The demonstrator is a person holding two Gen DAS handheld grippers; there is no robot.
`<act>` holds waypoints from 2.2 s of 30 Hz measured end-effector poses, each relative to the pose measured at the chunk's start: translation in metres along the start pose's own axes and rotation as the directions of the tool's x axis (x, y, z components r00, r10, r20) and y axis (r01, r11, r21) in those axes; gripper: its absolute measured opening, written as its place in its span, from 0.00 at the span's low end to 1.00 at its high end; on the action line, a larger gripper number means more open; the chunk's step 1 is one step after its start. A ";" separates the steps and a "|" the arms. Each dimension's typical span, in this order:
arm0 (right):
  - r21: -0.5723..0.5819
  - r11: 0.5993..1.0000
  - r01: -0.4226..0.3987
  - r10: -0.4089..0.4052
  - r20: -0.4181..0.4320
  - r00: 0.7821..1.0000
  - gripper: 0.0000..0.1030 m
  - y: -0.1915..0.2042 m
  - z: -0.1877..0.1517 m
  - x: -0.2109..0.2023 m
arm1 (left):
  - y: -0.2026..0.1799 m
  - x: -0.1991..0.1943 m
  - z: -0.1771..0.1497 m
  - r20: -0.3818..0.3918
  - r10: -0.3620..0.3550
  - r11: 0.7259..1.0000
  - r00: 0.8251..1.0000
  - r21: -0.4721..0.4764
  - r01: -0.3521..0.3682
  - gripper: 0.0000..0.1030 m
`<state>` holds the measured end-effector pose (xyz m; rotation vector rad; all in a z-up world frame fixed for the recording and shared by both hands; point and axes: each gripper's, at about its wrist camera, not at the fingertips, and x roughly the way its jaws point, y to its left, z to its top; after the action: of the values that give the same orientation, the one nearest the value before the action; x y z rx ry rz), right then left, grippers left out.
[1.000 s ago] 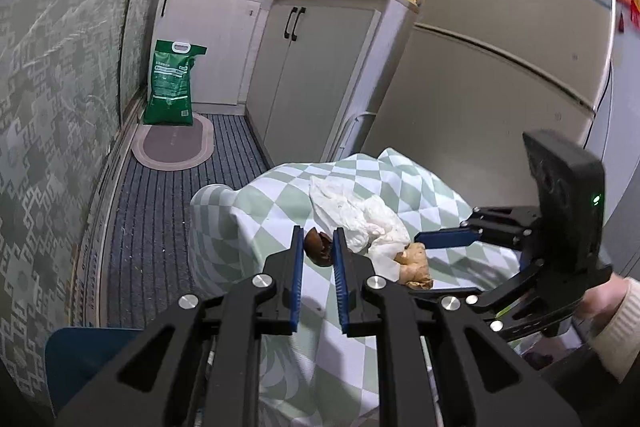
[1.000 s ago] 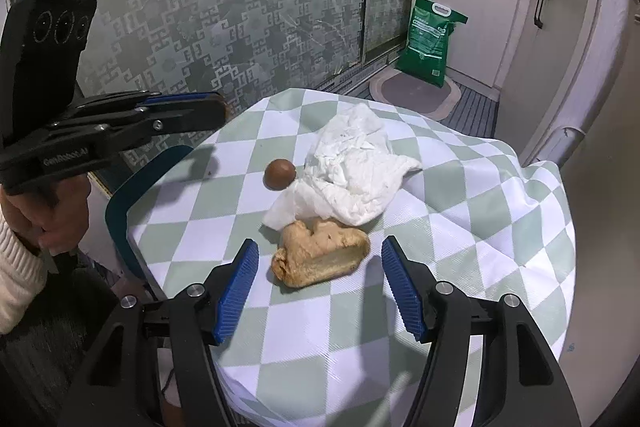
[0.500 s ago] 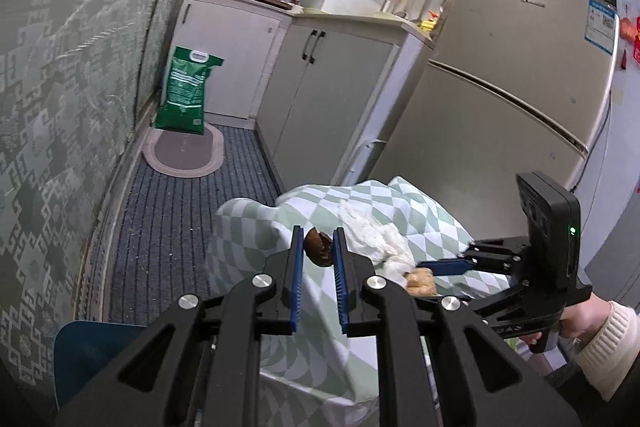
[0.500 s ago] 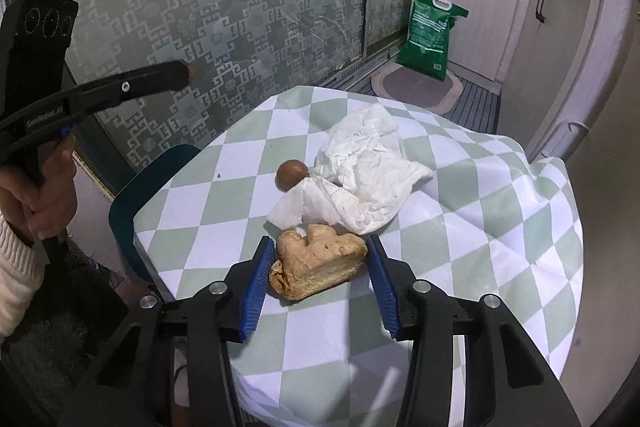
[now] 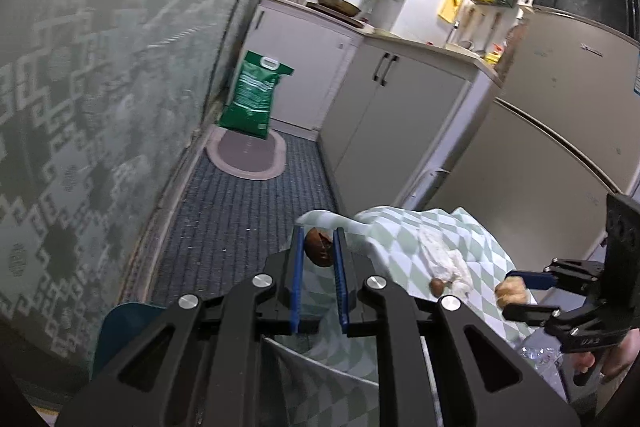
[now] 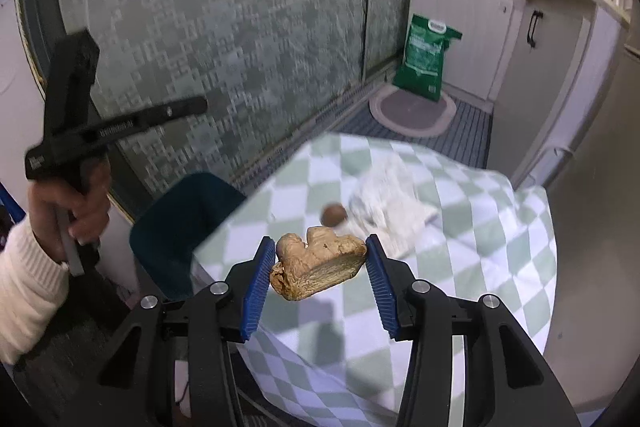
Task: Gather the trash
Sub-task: 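Carry the brown nut and bread piece over the teal bin and release both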
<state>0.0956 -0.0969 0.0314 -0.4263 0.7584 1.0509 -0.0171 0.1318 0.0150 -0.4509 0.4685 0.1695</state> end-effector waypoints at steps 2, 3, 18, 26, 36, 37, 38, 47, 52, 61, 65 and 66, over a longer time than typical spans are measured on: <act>-0.001 1.000 -0.004 0.004 0.009 1.000 0.46 0.004 0.007 -0.001 | 0.002 -0.005 0.000 0.001 0.016 1.000 1.000 0.003 -0.016 0.15; -0.004 1.000 -0.010 0.010 0.015 1.000 0.46 0.007 0.011 0.000 | 0.002 -0.008 0.000 -0.002 0.021 1.000 1.000 0.006 -0.021 0.15; -0.059 0.994 -0.090 0.094 0.079 0.992 0.46 0.060 0.049 -0.001 | 0.031 -0.021 -0.015 -0.110 0.138 0.990 0.984 0.051 -0.133 0.15; -0.080 0.986 -0.147 0.154 0.085 0.984 0.46 0.088 0.067 0.008 | 0.062 -0.008 -0.034 -0.227 0.232 0.973 0.946 0.055 -0.226 0.15; -0.081 0.979 -0.186 0.186 -0.019 0.982 0.46 0.118 0.072 0.050 | 0.096 0.011 -0.062 -0.408 0.249 0.967 0.878 0.050 -0.250 0.15; -0.082 0.979 -0.187 0.185 -0.029 0.982 0.46 0.121 0.072 0.054 | 0.099 0.011 -0.064 -0.420 0.251 0.966 0.872 0.048 -0.254 0.15; -0.084 0.979 -0.187 0.184 -0.043 0.982 0.46 0.123 0.072 0.059 | 0.101 0.011 -0.066 -0.426 0.255 0.964 0.868 0.047 -0.260 0.16; -0.092 0.978 -0.186 0.170 -0.164 0.972 0.46 0.141 0.063 0.098 | 0.112 0.008 -0.068 -0.436 0.268 0.960 0.859 0.044 -0.277 0.19; -0.103 0.977 -0.184 0.158 -0.221 0.962 0.45 0.148 0.053 0.117 | 0.104 0.000 -0.057 -0.381 0.251 0.967 0.890 0.050 -0.251 0.26; -0.100 0.976 -0.194 0.155 -0.308 0.939 0.45 0.153 0.032 0.149 | 0.089 -0.036 -0.025 -0.176 0.213 0.976 0.961 -0.009 -0.218 0.30; -0.098 0.973 -0.209 0.164 -0.343 0.925 0.46 0.157 0.021 0.161 | 0.083 -0.050 -0.014 -0.103 0.183 0.981 0.978 -0.042 -0.188 0.43; -0.097 0.972 -0.214 0.167 -0.352 0.921 0.46 0.158 0.019 0.164 | 0.081 -0.054 -0.013 -0.086 0.172 0.983 0.981 -0.043 -0.176 0.43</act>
<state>0.0074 0.0879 -0.0711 -0.6728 1.0594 1.2321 -0.0908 0.1950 -0.0001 -0.4671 0.5855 0.3334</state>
